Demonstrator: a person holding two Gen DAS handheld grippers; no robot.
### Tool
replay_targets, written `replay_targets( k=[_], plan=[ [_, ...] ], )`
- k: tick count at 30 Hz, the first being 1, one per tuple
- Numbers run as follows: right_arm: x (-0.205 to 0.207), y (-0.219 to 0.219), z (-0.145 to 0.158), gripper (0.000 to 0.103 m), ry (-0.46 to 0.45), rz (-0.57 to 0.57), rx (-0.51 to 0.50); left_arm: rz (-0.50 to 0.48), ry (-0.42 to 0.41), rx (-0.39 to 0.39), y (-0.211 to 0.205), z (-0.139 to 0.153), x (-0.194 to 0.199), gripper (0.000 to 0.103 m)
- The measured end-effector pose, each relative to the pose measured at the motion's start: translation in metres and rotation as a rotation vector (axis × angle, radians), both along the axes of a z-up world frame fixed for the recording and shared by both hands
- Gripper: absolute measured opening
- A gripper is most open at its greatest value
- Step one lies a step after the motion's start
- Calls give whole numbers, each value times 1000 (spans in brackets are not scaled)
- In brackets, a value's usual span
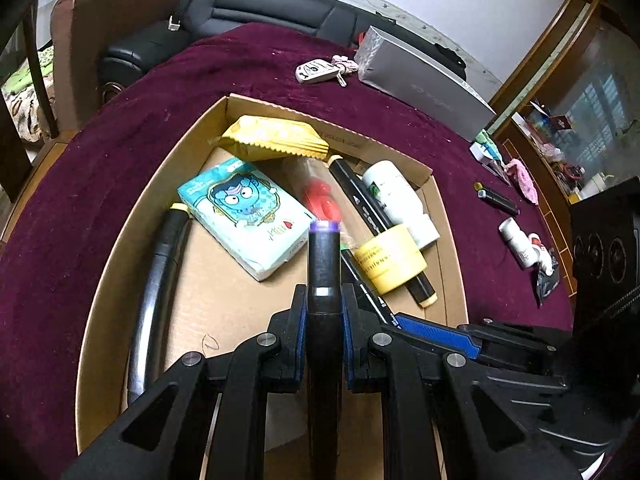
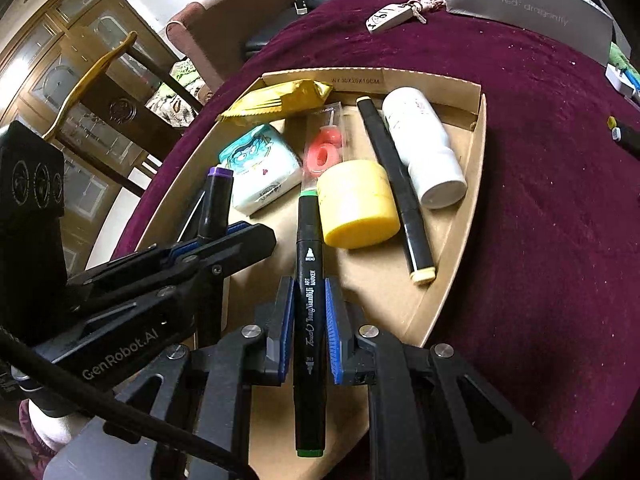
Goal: Organize objects
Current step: 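Lower the purple-capped marker into the tray with the left gripper while the right lowers the green-capped marker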
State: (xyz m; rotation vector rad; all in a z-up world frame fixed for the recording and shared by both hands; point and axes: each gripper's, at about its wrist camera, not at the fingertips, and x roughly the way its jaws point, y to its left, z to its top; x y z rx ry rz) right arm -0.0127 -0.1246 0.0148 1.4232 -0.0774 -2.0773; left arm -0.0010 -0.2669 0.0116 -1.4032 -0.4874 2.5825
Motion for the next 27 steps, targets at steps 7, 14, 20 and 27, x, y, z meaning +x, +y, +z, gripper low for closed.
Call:
replay_targets(
  k=[7, 14, 20, 27],
  plan=[
    [-3, 0, 1, 13, 13, -9, -4, 27, -2, 21, -5, -1, -1, 13],
    [-1, 2, 3, 17, 14, -35, -20, 61, 67, 70, -11, 18, 11, 27],
    [10, 10, 16, 28, 48, -41, -42, 88, 147, 34, -8, 46, 33, 50],
    [24, 41, 41, 51, 132, -99, -81, 160, 192, 78, -8, 63, 51, 54]
  ],
)
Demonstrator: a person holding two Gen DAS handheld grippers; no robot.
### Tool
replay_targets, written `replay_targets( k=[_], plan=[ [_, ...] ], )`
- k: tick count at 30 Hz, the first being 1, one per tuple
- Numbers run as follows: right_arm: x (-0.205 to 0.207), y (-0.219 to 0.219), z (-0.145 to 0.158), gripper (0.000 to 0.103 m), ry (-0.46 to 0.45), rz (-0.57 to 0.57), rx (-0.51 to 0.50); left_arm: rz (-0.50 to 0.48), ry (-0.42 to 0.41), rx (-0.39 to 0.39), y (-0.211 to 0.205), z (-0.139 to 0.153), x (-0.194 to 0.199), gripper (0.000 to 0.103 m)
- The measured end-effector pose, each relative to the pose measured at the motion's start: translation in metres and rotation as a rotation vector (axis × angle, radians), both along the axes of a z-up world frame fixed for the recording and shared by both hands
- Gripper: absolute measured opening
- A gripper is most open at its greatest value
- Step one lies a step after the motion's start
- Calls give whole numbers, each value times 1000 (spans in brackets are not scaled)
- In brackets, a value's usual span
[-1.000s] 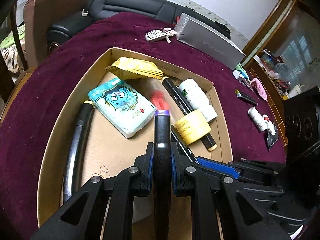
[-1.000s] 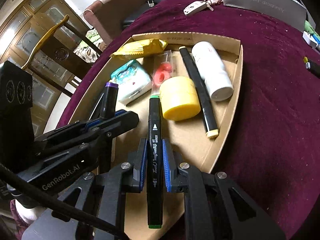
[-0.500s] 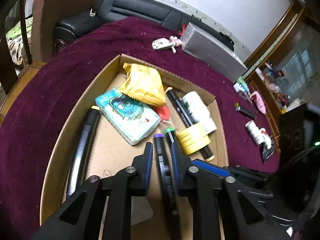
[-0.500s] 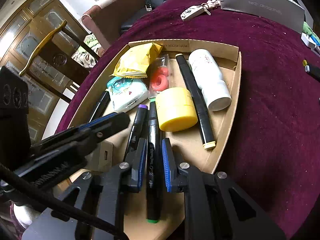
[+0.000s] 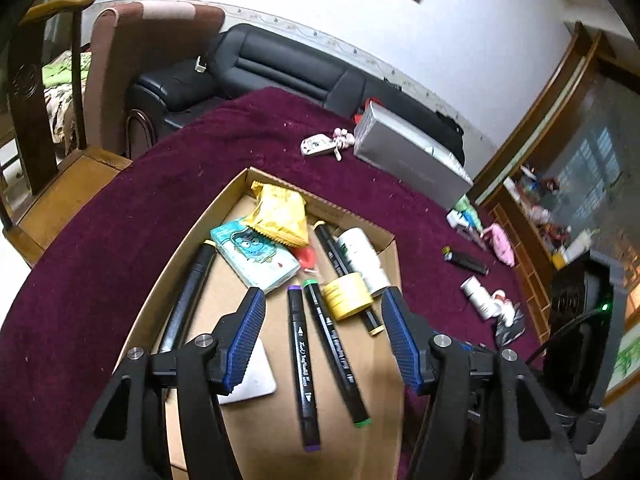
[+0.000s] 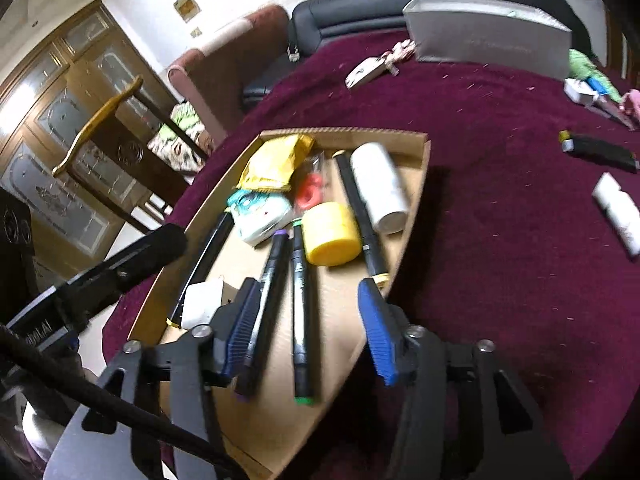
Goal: Organize objects
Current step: 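Lower the purple-capped marker into the tray with the left gripper while the right lowers the green-capped marker, then move both open grippers away from the tray toward the white bottles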
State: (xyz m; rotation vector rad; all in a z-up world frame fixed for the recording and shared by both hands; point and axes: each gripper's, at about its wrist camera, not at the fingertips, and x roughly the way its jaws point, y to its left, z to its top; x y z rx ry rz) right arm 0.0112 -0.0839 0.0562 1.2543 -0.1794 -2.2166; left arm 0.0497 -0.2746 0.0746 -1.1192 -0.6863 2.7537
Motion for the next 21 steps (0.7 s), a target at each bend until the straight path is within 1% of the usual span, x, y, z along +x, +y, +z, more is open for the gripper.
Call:
replay_targets(
  k=[2, 4, 7, 9, 10, 17, 21],
  plan=[
    [1, 14, 3, 51, 12, -22, -6, 5, 21, 13, 3, 6, 4, 55],
    [1, 27, 5, 51, 18, -47, -13, -4, 36, 13, 10, 12, 6, 59],
    [1, 54, 9, 52, 33, -100, -20, -49, 59, 4, 29, 19, 8, 60],
    [0, 72, 12, 55, 50, -144, -18, -94, 61, -5, 46, 21, 8, 60],
    [1, 81, 13, 58, 61, -165, -13, -116, 59, -11, 56, 21, 7, 60],
    [2, 137, 14, 63, 127, -308, 55, -263, 3, -51, 130, 10, -3, 60],
    [4, 169, 12, 63, 155, -363, 93, -320, -33, -74, 169, -2, -9, 60]
  ],
)
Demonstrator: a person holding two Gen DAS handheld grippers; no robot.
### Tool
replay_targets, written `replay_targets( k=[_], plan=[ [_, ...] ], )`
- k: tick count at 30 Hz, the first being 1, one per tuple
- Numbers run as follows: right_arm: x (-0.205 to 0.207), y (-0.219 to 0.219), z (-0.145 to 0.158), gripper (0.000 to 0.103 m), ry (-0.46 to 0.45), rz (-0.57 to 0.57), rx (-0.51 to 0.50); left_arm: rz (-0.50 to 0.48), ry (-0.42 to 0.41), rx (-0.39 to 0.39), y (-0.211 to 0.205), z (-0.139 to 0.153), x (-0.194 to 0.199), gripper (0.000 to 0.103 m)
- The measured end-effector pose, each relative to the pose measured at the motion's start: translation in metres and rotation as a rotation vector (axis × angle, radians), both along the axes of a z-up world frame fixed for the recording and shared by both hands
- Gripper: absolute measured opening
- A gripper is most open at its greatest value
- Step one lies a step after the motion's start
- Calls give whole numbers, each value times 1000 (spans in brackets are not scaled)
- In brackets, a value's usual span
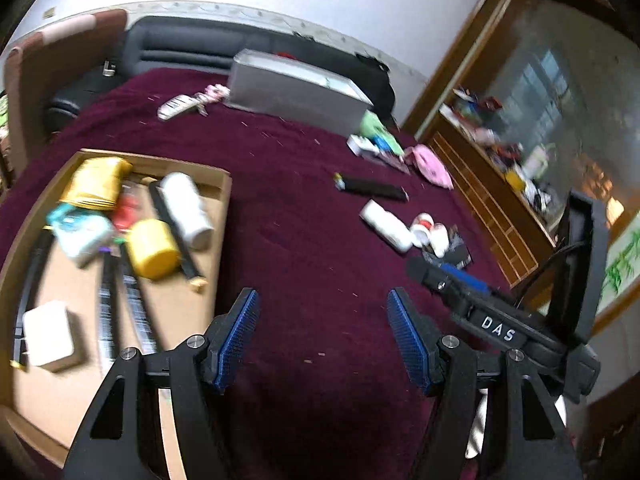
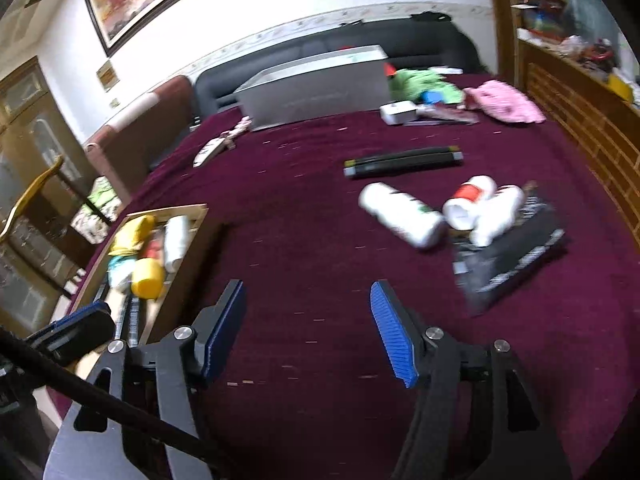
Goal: Organize objects
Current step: 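Move both open grippers away from the tray toward the white bottles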
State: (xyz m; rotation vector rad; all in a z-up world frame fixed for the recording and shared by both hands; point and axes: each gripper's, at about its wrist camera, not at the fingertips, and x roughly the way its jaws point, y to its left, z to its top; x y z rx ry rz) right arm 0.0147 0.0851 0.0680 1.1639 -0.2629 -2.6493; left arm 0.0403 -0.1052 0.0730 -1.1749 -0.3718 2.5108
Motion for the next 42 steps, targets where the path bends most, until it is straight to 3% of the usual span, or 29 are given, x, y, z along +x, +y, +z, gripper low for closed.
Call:
replay_targets(
  k=[9, 13, 16, 21, 26, 31, 35, 37, 40, 42],
  plan=[
    [1, 42, -4, 65, 36, -73, 104, -45, -88, -144, 57, -44, -23, 60],
    [-8, 66, -2, 65, 10, -65, 31, -41, -134, -174, 67, -67, -35, 60],
    [-22, 89, 3, 65, -19, -71, -69, -33, -92, -196, 71, -67, -35, 61],
    [-47, 102, 6, 65, -68, -56, -155, -55, -59, -191, 76, -68, -35, 80],
    [-80, 87, -4, 65, -134, 17, -244, -100, -37, -243, 92, -72, -34, 100],
    [-123, 57, -16, 65, -165, 17, -139, -131, -40, -231, 92, -72, -36, 101],
    [-153, 48, -36, 65, -238, -3, -103, -134, -35, -166, 83, -71, -36, 101],
    [-158, 46, -47, 65, -298, 38, -174, -129, -31, -118, 77, -71, -35, 101],
    [-144, 45, -47, 65, -349, 166, -388, -124, -27, -60, 70, -69, -35, 101],
    [-127, 51, -38, 66, -333, 199, -478, -124, -27, -55, 69, -69, -35, 101]
  ],
)
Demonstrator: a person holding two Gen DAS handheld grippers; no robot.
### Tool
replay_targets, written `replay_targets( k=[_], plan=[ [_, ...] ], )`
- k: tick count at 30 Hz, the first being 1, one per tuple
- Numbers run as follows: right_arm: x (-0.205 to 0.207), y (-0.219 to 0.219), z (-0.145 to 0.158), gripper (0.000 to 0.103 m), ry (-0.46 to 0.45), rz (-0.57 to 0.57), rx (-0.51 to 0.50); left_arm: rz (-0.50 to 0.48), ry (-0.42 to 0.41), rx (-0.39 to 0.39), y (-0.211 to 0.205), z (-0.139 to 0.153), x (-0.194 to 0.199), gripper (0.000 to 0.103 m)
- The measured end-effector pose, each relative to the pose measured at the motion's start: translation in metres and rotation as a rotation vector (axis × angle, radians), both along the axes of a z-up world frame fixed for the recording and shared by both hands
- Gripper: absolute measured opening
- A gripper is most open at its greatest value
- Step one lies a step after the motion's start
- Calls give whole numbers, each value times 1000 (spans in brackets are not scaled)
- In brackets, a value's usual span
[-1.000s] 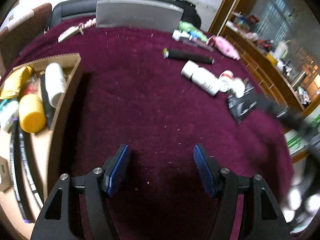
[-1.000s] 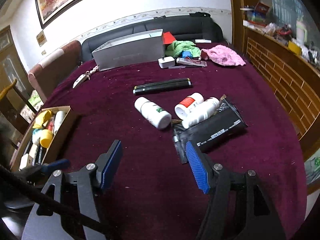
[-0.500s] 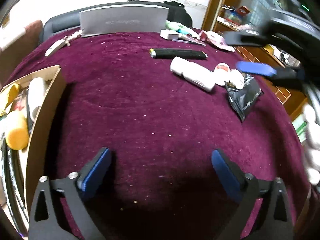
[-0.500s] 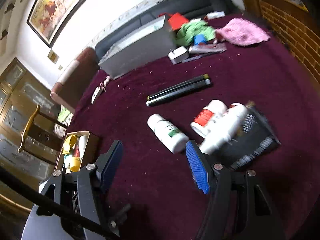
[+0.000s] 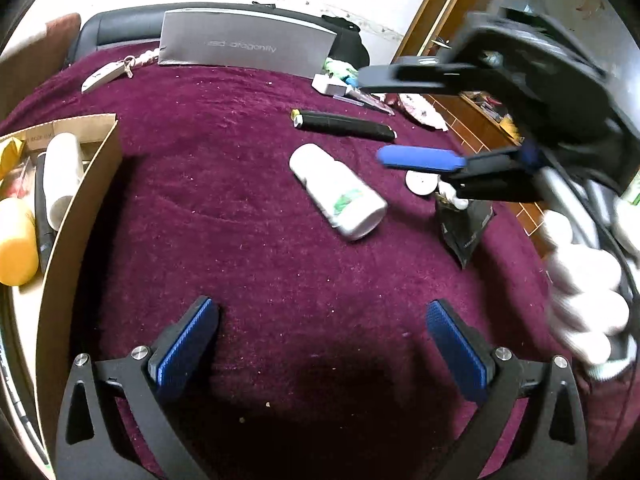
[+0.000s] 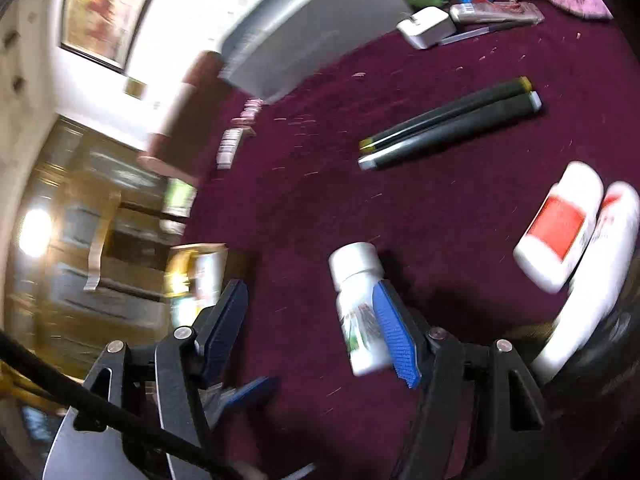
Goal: Organize objects
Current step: 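Move both open grippers away from the tray toward the white bottles, then grasp the white pesticide bottle with the left gripper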
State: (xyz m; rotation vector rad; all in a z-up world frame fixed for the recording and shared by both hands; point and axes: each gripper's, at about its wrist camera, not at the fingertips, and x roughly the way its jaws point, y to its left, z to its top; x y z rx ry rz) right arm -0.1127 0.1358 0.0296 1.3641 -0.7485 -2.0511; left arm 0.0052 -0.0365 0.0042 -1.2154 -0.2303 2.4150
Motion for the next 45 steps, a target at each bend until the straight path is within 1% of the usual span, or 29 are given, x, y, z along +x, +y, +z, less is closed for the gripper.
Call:
replay_targets(
  k=[2, 4, 6, 9, 12, 15, 17, 19, 20, 22, 24, 25, 26, 27, 31, 35, 38, 40, 45],
  plan=[
    [16, 8, 11, 66, 56, -31, 32, -1, 0, -6, 1, 1, 0, 101],
    [34, 19, 20, 65, 126, -102, 105, -1, 0, -9, 0, 1, 0, 101],
    [52, 35, 26, 65, 189, -191, 152, 3, -5, -14, 0, 1, 0, 100],
    [73, 62, 29, 68, 245, -339, 192, 24, -45, -26, 3, 4, -6, 100],
    [85, 93, 28, 68, 290, -467, 224, 38, -78, 8, 9, 8, -17, 100],
    [81, 112, 25, 69, 307, -556, 250, 81, -69, -33, 20, 14, -31, 100],
    [83, 123, 20, 75, 304, -592, 273, 93, -57, -59, 31, 18, -42, 100],
    [77, 132, 10, 75, 252, -606, 281, 86, -44, -77, 42, 20, -51, 100],
    [75, 136, 7, 75, 220, -608, 261, 83, -32, -95, 49, 21, -57, 100],
    [74, 141, 5, 75, 200, -607, 232, 74, -6, -145, 60, 20, -65, 100],
    [76, 141, 9, 75, 212, -606, 233, 61, 22, -239, 73, 17, -74, 93],
    [77, 141, 10, 75, 217, -604, 232, 51, 29, -288, 78, 14, -77, 73],
    [78, 141, 11, 75, 220, -602, 233, 29, 21, -333, 84, 8, -80, 36],
    [78, 140, 12, 75, 221, -599, 233, 21, 8, -360, 86, 2, -82, 29],
    [81, 137, 10, 75, 221, -596, 225, 35, 0, -305, 71, 3, -76, 29],
    [78, 136, 7, 75, 214, -597, 222, 32, 11, -272, 55, 13, -55, 29],
    [76, 136, 3, 75, 197, -592, 223, 26, 18, -269, 44, 17, -38, 29],
    [75, 136, 1, 75, 190, -597, 228, 23, 5, -254, 36, 16, -30, 29],
    [77, 135, -2, 75, 186, -614, 253, 12, -2, -261, 29, 4, -14, 29]
  ],
)
